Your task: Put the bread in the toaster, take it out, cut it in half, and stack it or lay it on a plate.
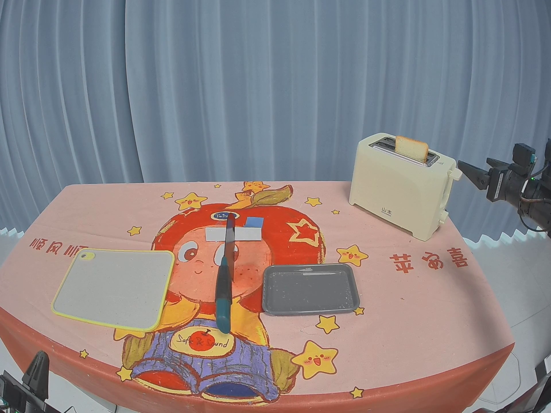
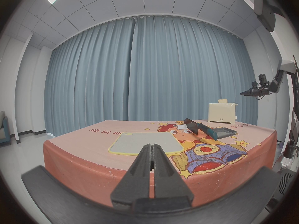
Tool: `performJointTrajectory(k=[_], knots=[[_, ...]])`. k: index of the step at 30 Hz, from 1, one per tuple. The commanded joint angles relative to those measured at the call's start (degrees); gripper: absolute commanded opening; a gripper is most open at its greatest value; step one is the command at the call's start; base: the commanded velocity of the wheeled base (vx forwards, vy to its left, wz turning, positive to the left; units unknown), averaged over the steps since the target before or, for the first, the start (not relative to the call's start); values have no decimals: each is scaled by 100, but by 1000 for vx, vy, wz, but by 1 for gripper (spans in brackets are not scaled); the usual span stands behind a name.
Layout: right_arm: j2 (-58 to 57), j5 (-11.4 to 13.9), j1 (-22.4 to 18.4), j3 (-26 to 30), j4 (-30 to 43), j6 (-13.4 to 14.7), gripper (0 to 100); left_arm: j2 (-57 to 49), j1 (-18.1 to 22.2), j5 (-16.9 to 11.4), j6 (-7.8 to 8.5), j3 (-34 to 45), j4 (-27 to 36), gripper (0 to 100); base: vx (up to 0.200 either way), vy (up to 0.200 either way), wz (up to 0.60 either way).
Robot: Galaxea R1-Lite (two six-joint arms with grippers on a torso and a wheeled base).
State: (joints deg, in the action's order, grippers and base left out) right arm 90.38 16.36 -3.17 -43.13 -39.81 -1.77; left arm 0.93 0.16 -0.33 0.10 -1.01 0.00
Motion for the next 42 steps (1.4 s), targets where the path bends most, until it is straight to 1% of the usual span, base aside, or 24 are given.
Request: performJointTrajectory(k=[1,4,6,11,17,19,21,23,27,32,36,40,41,42], knots=[[-91,-89,-184,947,-976,423,100,-93,2,-11,-1,101,-9,0,0,0,0],[-12,-107,-246,1061,-1626,484,100,-93,2,-2,-1,101,0,0,0,0,0],[-56,-107,-254,1123,-1793,502,100,-93,2,-2,-1,101,-9,0,0,0,0],[-108,-124,-421,1263,-1775,484,100,-93,2,-2,-1,101,0,0,0,0,0],[-100,-124,-430,1377,-1837,493,100,-93,2,-2,-1,101,-9,0,0,0,0],[-135,-133,-421,1544,-1846,449,100,-93,2,-2,-1,101,0,0,0,0,0],[-214,-247,-360,1711,-1837,432,100,-93,2,-2,-1,101,0,0,0,0,0],[-267,-282,-316,1799,-1811,432,100,-93,2,-2,-1,101,0,0,0,0,0],[-302,-274,-298,2037,-1811,449,100,-93,2,-2,-1,101,0,0,0,0,0],[-214,-274,-281,2125,-1837,423,100,-93,2,-2,-1,101,0,0,0,0,0],[-179,-265,-17,2467,-1846,247,100,-93,2,-2,-1,101,0,0,0,0,0],[-223,-274,53,2599,-1846,212,100,-93,2,-2,-1,101,-9,0,0,0,0],[-231,-282,53,2608,-1837,212,0,-93,2,-2,-1,101,0,0,0,0,0],[-240,-282,44,2617,-1837,221,0,-93,2,-2,-1,101,0,0,0,0,0]])
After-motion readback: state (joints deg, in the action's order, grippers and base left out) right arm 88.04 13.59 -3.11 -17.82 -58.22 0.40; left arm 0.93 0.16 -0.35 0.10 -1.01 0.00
